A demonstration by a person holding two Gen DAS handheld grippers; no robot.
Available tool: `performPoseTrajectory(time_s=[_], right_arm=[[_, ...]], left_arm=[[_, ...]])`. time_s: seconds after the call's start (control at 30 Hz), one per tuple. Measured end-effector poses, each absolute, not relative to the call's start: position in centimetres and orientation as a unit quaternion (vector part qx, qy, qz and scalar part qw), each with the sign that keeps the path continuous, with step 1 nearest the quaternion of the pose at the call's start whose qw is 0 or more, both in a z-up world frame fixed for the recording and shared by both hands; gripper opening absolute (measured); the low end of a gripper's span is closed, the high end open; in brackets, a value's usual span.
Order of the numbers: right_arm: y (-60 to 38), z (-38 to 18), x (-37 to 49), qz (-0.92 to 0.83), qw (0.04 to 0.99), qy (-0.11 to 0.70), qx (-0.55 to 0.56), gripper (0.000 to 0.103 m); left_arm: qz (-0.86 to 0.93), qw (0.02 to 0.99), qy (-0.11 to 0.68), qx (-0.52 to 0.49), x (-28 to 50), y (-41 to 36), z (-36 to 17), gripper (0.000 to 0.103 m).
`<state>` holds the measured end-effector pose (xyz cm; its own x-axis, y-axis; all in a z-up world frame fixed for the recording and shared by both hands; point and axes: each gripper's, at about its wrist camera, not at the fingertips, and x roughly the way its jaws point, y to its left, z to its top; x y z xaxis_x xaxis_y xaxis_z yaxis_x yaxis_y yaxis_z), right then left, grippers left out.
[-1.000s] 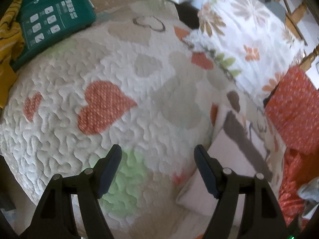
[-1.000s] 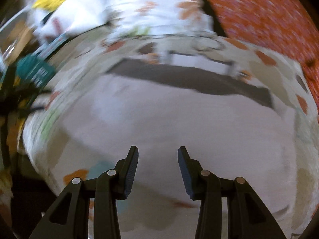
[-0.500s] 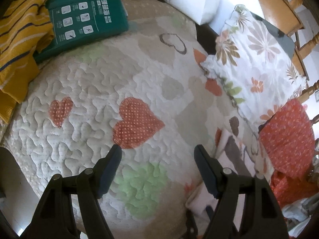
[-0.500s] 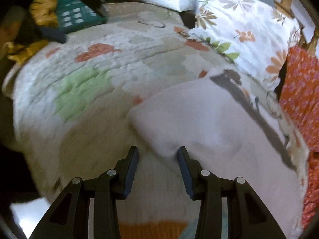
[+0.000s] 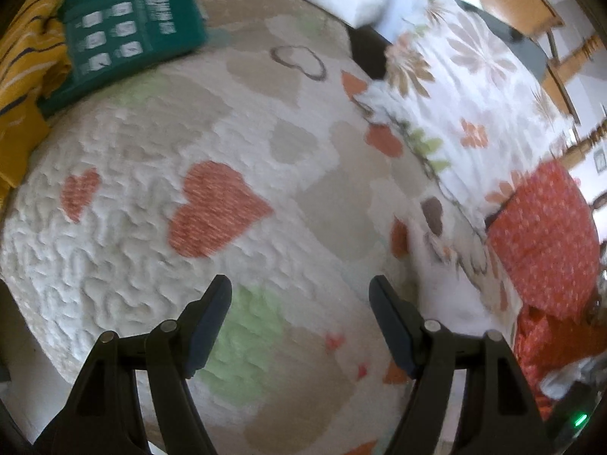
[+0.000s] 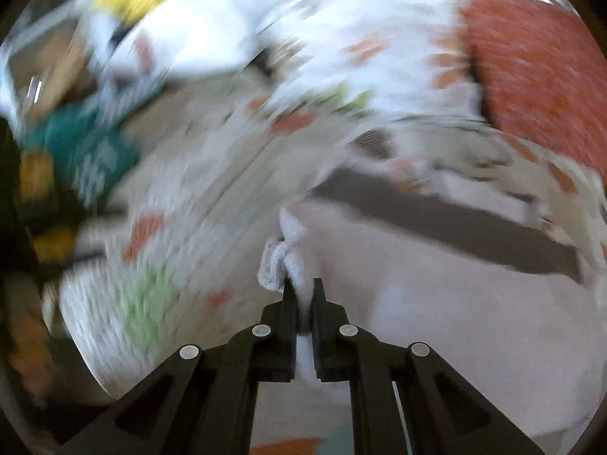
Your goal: Fold small clothes
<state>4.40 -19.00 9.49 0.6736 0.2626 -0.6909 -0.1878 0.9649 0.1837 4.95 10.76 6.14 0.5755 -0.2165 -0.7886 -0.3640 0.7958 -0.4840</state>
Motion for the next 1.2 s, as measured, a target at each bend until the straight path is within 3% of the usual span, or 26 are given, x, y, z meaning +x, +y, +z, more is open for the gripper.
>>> performPoseTrajectory(time_s=[0.17, 0.37, 0.5, 0.87, 0.93, 1.2], right_arm=[[-34.5, 12.8, -0.1, 0.004, 0.925, 0.348, 0.152, 0.005], [-44.4, 6.5, -5.2, -0.122, 0.881, 0.416, 0.19, 0.005], [-46.0, 3.9, -6.5, -0.118, 0.864, 0.436, 0.221, 0.005], [-44.9, 4.6, -7.4, -0.111, 0.871, 0.452, 0.157, 0.006], [-45.3, 5.2, -8.2, -0.125, 0.87, 0.454, 0.148, 0.011], [-48.6, 9.2, -7.7, -0.118, 0.884, 0.398, 0.216, 0.015]], left_arm=[[0.0, 0.834, 0.475, -0.28, 5.4, 5.7, 6.0, 0.074], [-0.044, 0.835, 0.5, -0.227, 5.8, 0.3, 5.5, 0.074], [-0.052, 0.831, 0.511, -0.213, 5.7, -1.9, 4.9, 0.074], [-0.113, 0.833, 0.511, -0.178, 6.0, -8.7, 5.3, 0.074], [-0.125, 0.833, 0.513, -0.166, 5.9, -10.2, 5.3, 0.074], [-0.161, 0.826, 0.526, -0.121, 6.1, -15.4, 4.4, 0.074]])
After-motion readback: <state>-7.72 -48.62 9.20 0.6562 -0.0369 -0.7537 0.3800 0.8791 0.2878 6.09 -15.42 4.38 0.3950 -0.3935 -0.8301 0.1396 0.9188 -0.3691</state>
